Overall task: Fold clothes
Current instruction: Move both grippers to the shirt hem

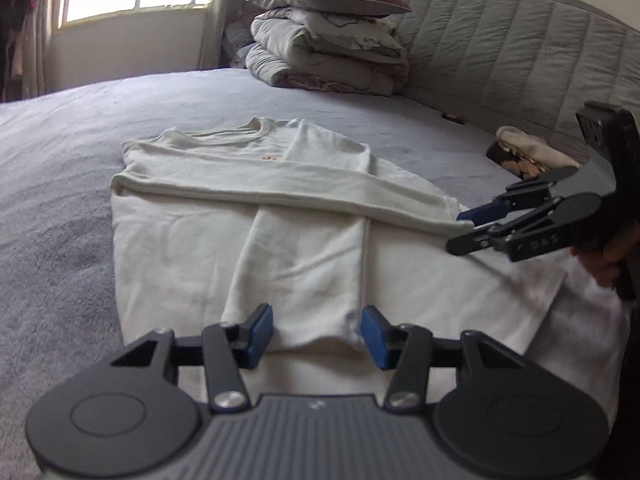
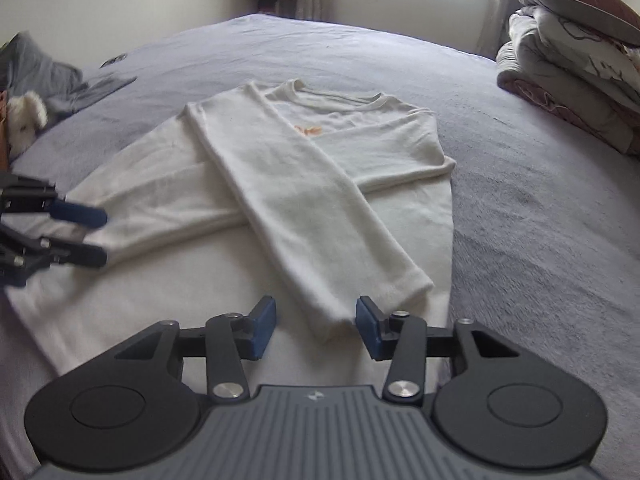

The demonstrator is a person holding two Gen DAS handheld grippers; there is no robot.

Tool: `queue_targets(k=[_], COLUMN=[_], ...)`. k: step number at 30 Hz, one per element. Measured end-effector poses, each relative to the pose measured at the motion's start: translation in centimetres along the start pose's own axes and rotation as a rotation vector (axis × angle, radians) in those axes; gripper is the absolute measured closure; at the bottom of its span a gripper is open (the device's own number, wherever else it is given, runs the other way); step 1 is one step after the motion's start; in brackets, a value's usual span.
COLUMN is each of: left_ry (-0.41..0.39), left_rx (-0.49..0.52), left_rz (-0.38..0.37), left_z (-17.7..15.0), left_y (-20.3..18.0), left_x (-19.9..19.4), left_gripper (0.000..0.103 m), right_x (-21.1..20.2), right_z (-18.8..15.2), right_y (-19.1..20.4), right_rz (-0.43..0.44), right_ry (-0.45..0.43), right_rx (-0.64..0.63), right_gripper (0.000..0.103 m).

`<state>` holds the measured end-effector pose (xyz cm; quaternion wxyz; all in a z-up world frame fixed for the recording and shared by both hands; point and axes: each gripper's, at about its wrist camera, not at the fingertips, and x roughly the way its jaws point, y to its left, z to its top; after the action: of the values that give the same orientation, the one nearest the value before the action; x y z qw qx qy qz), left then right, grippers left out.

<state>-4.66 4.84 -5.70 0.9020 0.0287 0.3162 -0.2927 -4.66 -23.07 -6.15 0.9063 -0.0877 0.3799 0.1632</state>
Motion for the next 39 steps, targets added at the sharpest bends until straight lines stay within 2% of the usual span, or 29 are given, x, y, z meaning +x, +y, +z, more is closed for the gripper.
queue_targets(k=[6, 10, 15, 19, 23, 30, 39], left_ry=[0.05, 0.097, 0.152, 0.192, 0.196, 0.229, 0.233], left_rx=[-0.032, -0.101, -0.207, -0.229, -0.284, -0.478, -0.7], left_rz=[0.008, 0.034, 0.083, 0.108, 0.085, 0.026, -0.009], left_z=[-1.1, -0.2, 1.2, 1.5, 1.2, -0.2, -2.6], left_y=[0.2, 0.6, 1.9, 2.1, 2.6, 4.5, 7.1], left_x=[-2.0, -3.5, -4.5, -5.6, -7.0, -8.4, -8.9], left_gripper=[0.051, 0.051, 0.05, 0.05, 0.05, 0.051, 0.052], right_x=[-1.7, -3.0, -4.5, -5.5, -6.6, -8.3, -8.1], right_z=[-1.2, -0.5, 0.3, -0.4, -1.7, -3.5, -5.5], right_y=[-1.8, -3.2, -4.5, -5.1, -5.7, -4.7, -4.5], right_rz=[0.017, 0.043, 0.001, 0.0, 0.014, 0.043, 0.027], right_ry=[0.047, 0.077, 0.069, 0.102, 0.123, 0.148, 0.172], right_rx=[0.051, 0.175, 0.294, 0.33, 0.39, 0.437, 0.482], right_gripper=[0.051, 0.051, 0.051, 0.051, 0.051, 0.051, 0.052])
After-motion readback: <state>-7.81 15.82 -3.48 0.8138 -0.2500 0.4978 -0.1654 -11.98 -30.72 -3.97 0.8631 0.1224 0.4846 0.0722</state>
